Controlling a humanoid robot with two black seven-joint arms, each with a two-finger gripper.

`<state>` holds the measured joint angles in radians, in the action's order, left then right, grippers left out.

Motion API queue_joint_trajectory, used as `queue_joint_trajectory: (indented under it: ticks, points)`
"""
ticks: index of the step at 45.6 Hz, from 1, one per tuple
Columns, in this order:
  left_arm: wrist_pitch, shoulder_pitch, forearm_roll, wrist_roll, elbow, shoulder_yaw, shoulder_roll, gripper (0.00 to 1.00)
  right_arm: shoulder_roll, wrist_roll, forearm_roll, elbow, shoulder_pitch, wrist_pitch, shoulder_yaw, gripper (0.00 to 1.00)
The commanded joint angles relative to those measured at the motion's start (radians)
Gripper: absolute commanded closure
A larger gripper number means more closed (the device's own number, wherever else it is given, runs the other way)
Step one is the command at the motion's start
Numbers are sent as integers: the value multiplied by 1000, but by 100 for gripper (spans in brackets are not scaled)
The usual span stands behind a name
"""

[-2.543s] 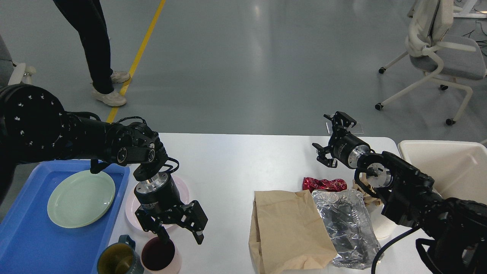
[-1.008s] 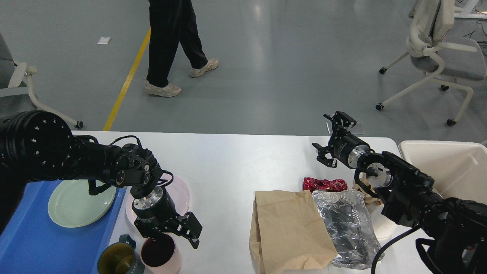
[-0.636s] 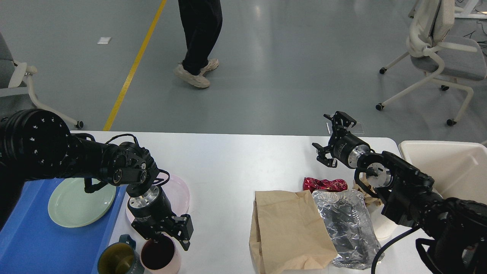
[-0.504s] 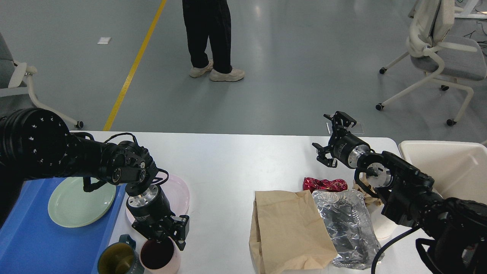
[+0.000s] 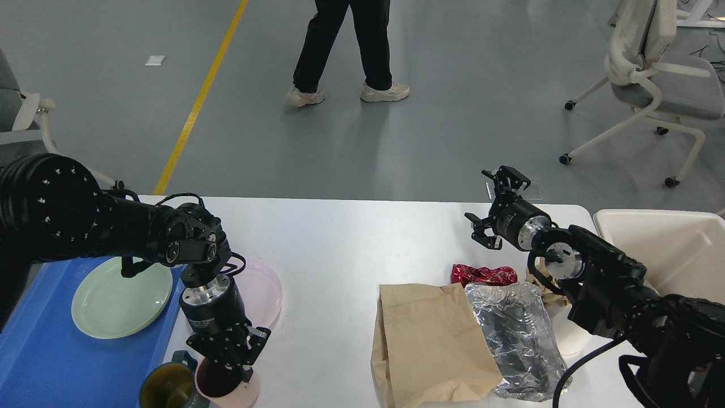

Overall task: Tidy desktop
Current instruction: 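Lift the pink cup with the left gripper and carry it toward the blue bin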

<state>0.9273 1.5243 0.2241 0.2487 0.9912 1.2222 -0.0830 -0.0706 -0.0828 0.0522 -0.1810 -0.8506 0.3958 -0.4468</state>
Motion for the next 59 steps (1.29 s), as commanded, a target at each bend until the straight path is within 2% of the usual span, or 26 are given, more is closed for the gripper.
queue_joint_trajectory:
  ticks: [1,21,31,47,59]
  points:
    - [4,2,0,3,0,0,0,100,0,0,0,0,1,0,0,0]
    - [-5,7,-20,8,-37,-24,-6,100,0,0,0,0,-1,0,0,0]
    - [-7,19,-81,6,-91,-115,-3,100,0,0,0,0,-1,0,0,0]
    - [33,137,-129,9,-94,-225,8,100,0,0,0,0,-1,0,0,0]
    - [33,261,-149,15,-86,-201,-35,100,0,0,0,0,-1,0,-1,0]
